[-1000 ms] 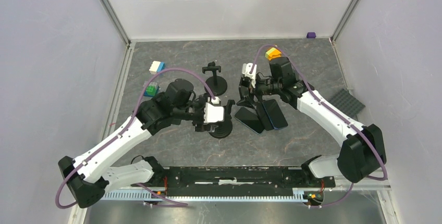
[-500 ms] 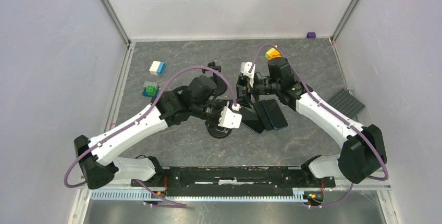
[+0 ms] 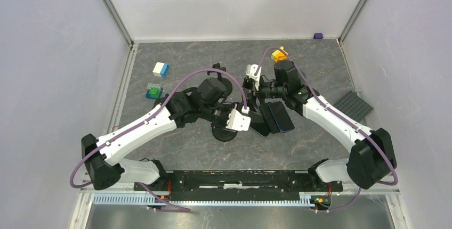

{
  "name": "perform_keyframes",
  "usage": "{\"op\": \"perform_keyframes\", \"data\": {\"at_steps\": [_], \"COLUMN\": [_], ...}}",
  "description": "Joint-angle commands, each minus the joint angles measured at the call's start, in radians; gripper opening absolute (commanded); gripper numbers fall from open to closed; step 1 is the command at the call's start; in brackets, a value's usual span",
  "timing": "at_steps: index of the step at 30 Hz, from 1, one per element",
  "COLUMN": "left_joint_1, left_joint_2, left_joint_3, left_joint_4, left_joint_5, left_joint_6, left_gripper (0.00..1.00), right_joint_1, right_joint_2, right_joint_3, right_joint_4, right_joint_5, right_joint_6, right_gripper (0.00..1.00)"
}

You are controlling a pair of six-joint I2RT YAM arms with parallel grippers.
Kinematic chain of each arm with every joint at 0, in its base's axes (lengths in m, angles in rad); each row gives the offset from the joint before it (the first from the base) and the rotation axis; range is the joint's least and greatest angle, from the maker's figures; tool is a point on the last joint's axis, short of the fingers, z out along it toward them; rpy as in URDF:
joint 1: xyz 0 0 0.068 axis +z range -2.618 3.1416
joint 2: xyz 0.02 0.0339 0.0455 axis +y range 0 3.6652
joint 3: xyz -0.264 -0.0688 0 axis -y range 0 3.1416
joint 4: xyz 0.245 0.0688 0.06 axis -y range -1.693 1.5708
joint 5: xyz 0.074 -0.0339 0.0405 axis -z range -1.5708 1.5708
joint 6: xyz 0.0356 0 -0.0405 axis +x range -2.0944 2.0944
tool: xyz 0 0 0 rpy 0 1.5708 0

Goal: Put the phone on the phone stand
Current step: Install the phone on the phone stand.

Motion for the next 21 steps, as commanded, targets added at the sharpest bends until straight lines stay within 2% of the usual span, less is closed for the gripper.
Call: {"op": "perform_keyframes", "data": {"at_steps": [1, 10, 13, 15, 21], "left_joint_1": [-0.006, -0.005, -0.006, -0.006, -0.005], "left_joint_2": [0.009, 0.016, 0.02, 0.022, 0.022], "left_joint_3": [0.047, 0.05, 0.052, 0.054, 0.055], "left_joint_4": [-0.004, -0.014, -0.028, -0.037, -0.071], "left_joint_5": [-0.015, -0.009, -0.004, -0.002, 0.03], "left_joint_6": [0.019, 0.015, 0.015, 0.016, 0.021], "left_gripper": [0.41, 0.24, 0.14, 0.03, 0.02], "right_joint_1": [0.014, 0.035, 0.036, 0.036, 0.036], "right_joint_2": [-0.04, -0.038, -0.049, -0.056, -0.07], "right_joint_3": [0.003, -0.009, -0.024, -0.032, -0.061], "right_joint_4": [0.096, 0.125, 0.125, 0.154, 0.191], "right_joint_5": [0.0, 0.089, 0.131, 0.156, 0.22], "right_joint_6": [0.027, 0.034, 0.027, 0.029, 0.051], "right_gripper": [0.0, 0.0, 0.0, 0.0, 0.0]}}
